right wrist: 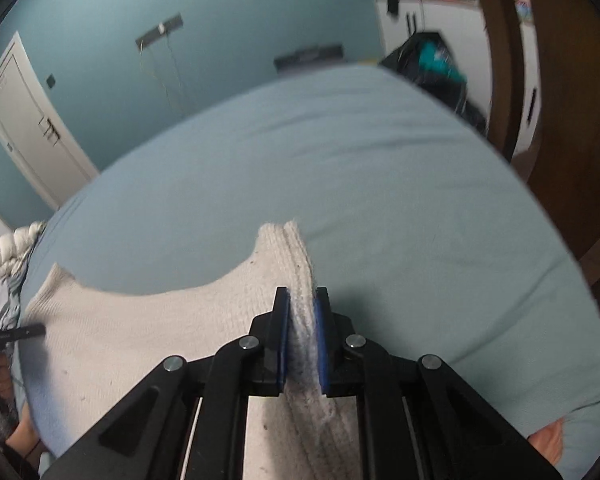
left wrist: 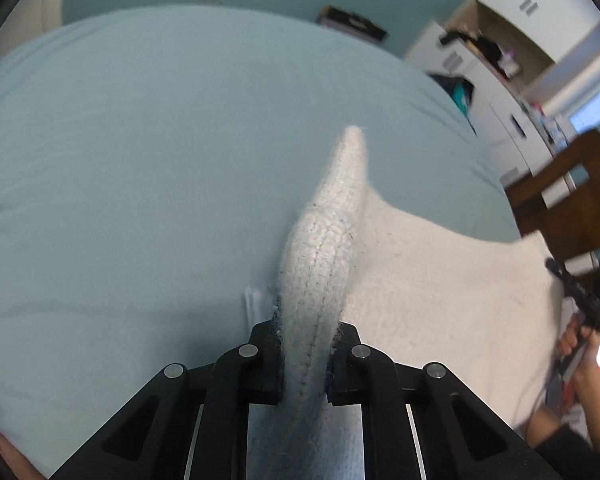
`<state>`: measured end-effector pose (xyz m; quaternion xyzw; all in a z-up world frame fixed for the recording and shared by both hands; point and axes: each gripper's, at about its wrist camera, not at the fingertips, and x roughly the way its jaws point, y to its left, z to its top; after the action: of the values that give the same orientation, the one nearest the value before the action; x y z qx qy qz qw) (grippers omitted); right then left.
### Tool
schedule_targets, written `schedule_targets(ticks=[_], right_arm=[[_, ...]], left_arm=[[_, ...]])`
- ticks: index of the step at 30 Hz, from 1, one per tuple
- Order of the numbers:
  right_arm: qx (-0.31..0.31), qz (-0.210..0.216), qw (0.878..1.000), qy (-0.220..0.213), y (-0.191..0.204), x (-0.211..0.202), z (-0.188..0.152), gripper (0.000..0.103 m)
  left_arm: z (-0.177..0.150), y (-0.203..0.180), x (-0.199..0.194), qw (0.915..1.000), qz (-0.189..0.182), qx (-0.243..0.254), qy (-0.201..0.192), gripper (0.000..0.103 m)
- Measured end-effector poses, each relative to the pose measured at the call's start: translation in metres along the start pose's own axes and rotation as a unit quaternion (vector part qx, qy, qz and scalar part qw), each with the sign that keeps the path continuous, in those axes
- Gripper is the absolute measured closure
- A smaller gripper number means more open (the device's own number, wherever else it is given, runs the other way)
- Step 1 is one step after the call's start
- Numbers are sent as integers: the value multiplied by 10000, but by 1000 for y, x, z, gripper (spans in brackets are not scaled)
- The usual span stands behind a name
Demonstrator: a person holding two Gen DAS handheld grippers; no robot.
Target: Fold small clothes
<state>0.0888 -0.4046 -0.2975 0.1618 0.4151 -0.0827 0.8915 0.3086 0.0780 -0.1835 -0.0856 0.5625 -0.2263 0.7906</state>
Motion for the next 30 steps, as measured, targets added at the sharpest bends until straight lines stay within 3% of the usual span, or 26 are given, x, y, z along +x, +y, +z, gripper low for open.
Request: schedule_targets(ticks=[3, 6, 8, 9, 12, 14, 17, 19, 23, 25, 27, 28, 29, 30], right_arm=[[155, -338, 9993, 104, -8, 25, 0, 96], [267, -557, 9967, 524, -21, 64, -8, 96], [305, -569, 9924, 1046, -29, 96, -18, 94], [452, -504, 9897, 1260, -35, 107, -25, 93], [1276, 43, 9785, 1621, -65, 107, -25, 80], [1645, 61, 9743, 1539, -83, 78, -15, 55], [1776, 318, 9737, 1392, -96, 25, -9, 28], [1632, 732, 9703, 1629, -97, -9, -22, 25], [1240, 1041, 9551, 2480, -90, -40, -80, 25], [1057, 884, 9479, 2874, -89, -41, -118, 25], [999, 823, 9411, 3123, -88, -23, -118, 25], [1142, 969, 9289, 3386, -88, -15, -123, 33], [1449, 1274, 9196, 3422, -90, -14, -122, 62], [1598, 1321, 9206, 3309, -95, -13, -121, 72]], left_arm=[[4, 15, 24, 9989, 185, -403, 141, 90], [0, 21, 65, 9962, 340, -629, 494, 89], [-1, 24, 77, 9943, 219, -903, 524, 84], [1, 28, 79, 9926, 112, -1069, 563, 74], [2, 48, 66, 9818, -137, -1717, 797, 21], [1, 52, 35, 9816, -216, -1829, 504, 17], [-1, 43, -7, 9893, 122, -1365, 496, 12], [-11, 32, -27, 9934, 517, -865, 555, 3], [-46, 22, -38, 9907, 1071, -334, 770, 2], [-75, 19, -34, 9913, 886, -295, 926, 2], [-104, 21, -23, 9901, 753, -242, 1161, 2], [-117, 19, -11, 9886, 706, -153, 1318, 2], [-125, 16, -2, 9869, 749, -67, 1428, 2], [-132, 10, 12, 9816, 908, 179, 1670, 3]])
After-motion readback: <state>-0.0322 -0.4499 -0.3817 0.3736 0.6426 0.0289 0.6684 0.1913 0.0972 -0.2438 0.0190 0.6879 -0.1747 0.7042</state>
